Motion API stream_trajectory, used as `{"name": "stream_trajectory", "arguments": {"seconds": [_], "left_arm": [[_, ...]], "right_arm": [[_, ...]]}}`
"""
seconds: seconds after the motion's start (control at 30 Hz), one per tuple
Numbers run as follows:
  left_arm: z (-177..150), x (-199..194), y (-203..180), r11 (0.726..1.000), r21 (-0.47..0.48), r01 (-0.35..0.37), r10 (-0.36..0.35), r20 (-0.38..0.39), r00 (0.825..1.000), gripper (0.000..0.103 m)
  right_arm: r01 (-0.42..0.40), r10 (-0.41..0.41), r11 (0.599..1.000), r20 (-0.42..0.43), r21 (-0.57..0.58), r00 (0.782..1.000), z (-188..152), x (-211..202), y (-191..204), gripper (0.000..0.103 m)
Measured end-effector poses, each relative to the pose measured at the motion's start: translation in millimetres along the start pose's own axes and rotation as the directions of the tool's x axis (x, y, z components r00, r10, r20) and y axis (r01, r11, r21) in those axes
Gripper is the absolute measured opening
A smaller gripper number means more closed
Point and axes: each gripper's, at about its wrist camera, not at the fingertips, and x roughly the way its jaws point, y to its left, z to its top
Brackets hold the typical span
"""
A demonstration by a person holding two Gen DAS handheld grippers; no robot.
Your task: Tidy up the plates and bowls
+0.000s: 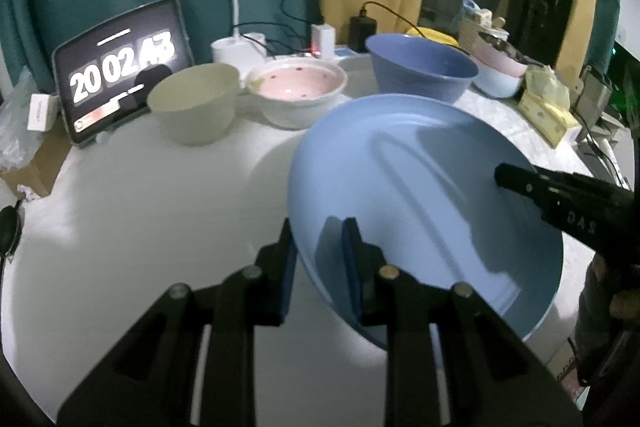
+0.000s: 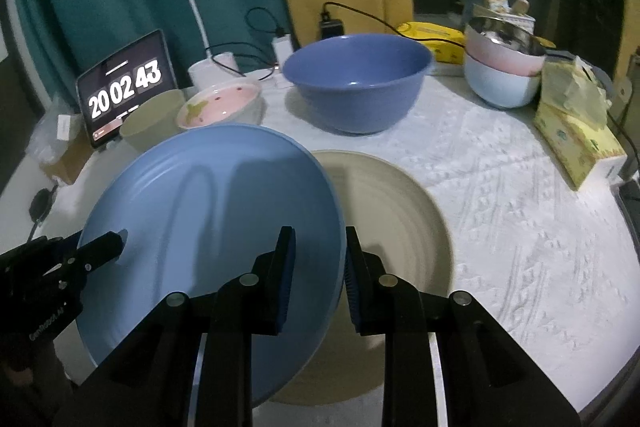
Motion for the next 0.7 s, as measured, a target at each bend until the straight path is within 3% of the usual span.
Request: {"name": "stream_trajectory", "arguments": {"seconds": [0.7], "left_arm": [[12.5,41.5,-48.2,0.997,0.069,0.031,-0.026,-0.067,0.997,0.023]], "right_arm": [[0.037,-0.036,0.998,-0.007,0.057,0.999,2.4,11.8,-57.0,0.025]]}}
